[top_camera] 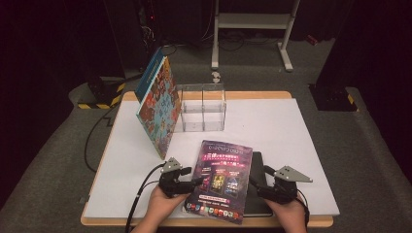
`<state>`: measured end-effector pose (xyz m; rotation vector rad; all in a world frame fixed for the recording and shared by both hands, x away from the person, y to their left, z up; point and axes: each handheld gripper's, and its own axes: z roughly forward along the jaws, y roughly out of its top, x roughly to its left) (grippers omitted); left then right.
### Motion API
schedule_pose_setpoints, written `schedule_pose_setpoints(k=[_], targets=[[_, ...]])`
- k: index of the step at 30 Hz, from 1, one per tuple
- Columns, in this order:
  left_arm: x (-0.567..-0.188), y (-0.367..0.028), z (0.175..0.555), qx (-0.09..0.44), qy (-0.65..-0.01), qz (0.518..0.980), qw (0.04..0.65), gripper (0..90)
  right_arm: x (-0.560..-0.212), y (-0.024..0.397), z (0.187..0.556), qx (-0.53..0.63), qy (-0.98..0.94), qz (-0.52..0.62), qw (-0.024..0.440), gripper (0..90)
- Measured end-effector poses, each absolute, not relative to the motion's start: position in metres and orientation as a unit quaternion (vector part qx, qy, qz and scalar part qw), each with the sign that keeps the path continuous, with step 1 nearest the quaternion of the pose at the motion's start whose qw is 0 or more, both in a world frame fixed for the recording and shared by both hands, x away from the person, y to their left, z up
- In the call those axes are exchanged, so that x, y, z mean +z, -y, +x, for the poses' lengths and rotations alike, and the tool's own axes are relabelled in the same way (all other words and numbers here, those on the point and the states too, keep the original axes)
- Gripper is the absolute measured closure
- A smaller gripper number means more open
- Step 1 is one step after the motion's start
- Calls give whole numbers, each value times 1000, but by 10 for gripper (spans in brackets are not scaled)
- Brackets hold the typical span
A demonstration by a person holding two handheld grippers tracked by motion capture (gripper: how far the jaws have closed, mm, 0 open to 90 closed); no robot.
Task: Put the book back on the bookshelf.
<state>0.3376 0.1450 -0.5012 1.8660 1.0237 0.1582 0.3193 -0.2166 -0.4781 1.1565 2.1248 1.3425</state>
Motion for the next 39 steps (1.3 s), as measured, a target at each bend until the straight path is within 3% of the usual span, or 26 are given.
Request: schedule_pose_setpoints(k=[11,31,32,33,39], targets=[[-506,-131,344,55,-430,769,470,245,-479,212,318,477,-758,406,183,252],[-504,-121,339,56,-413,778,469,284,-479,211,318,470,-753,423,181,242],[-505,-115,336,43,-432,759,485,284,-479,211,318,470,-753,423,180,241],[-504,-118,338,53,-408,779,473,287,-480,211,318,468,-754,424,181,240],[-502,-111,334,38,-378,787,487,313,-481,215,317,465,-749,437,180,239]])
